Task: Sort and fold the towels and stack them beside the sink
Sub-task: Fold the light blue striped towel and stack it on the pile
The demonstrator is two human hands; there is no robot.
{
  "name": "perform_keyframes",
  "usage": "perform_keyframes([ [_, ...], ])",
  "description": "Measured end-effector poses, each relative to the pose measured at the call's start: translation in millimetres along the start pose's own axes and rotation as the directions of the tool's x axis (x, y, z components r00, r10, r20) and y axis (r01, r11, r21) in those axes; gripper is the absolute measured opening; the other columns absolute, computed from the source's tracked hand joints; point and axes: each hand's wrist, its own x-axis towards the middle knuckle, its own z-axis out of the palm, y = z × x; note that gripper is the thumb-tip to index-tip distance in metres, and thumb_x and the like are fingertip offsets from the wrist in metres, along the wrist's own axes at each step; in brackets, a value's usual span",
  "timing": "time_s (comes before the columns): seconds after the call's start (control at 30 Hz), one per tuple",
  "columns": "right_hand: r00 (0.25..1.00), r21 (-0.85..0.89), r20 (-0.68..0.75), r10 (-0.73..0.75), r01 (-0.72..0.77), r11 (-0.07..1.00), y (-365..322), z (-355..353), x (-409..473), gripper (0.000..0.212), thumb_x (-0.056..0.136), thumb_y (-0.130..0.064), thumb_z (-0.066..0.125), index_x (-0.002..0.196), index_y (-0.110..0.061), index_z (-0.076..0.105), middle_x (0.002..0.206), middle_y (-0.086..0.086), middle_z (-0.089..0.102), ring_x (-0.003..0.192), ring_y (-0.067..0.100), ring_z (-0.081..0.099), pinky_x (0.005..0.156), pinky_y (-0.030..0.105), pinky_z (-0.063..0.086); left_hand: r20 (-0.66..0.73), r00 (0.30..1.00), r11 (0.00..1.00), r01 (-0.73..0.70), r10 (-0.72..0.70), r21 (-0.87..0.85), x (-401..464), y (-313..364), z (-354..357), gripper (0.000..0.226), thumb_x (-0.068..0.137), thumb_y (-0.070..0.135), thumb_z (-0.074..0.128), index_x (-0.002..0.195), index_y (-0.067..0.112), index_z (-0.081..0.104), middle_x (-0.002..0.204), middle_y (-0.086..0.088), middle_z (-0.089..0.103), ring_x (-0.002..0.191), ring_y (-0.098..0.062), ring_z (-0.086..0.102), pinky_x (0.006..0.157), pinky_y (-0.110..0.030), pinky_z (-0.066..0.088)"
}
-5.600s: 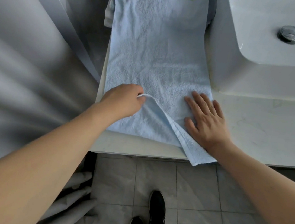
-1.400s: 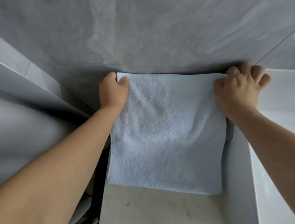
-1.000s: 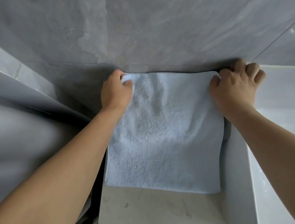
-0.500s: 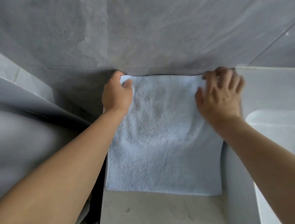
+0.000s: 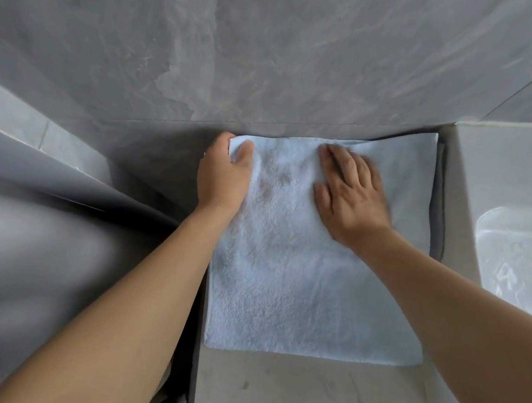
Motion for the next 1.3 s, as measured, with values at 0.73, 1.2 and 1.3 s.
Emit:
perform_keyframes([
  [0.73,0.981,0.015,0.139,-0.136,0.135,0.991,-44.9,6.3,0.8,0.073,0.095,-0.056,0.005,0.157,-0.019,0.011,0.163,-0.003,0.012,0.15,0.016,0.004,0.121,0.043,-0.002,0.436,0.796,0.845,0.518,-0.42,-0.132,-58.5,-21.2,-72.3,0.019,0.092,0.02,0.066,0.099,0.003,0.069,0.098,-0.015,0.074,0.084,-0.029,0.073,0.069,-0.042,0.062],
  [1.2,0.936,0.251,-0.052,0.347,-0.324,0.912,-25.6,9.0,-155.1,0.062,0.094,-0.038,0.033,0.148,-0.008,0.034,0.156,0.016,0.026,0.141,0.034,0.025,0.119,0.047,0.013,0.257,0.86,0.877,0.474,-0.442,-0.076,-161.9,-63.2,-61.6,0.03,0.092,0.041,0.055,0.082,0.013,0.048,0.077,-0.004,0.046,0.068,-0.019,0.044,0.062,-0.036,0.039],
  [1.3,0.789,0.35,0.116,0.603,-0.601,0.719,-28.3,16.4,-205.2,0.067,0.092,-0.037,0.033,0.153,-0.009,0.024,0.16,0.014,0.016,0.144,0.03,0.018,0.119,0.039,0.013,0.193,0.858,0.879,0.475,-0.475,0.053,-178.9,-73.4,-48.6,0.026,0.088,0.04,0.057,0.087,0.014,0.054,0.088,-0.001,0.058,0.077,-0.019,0.056,0.07,-0.036,0.049],
])
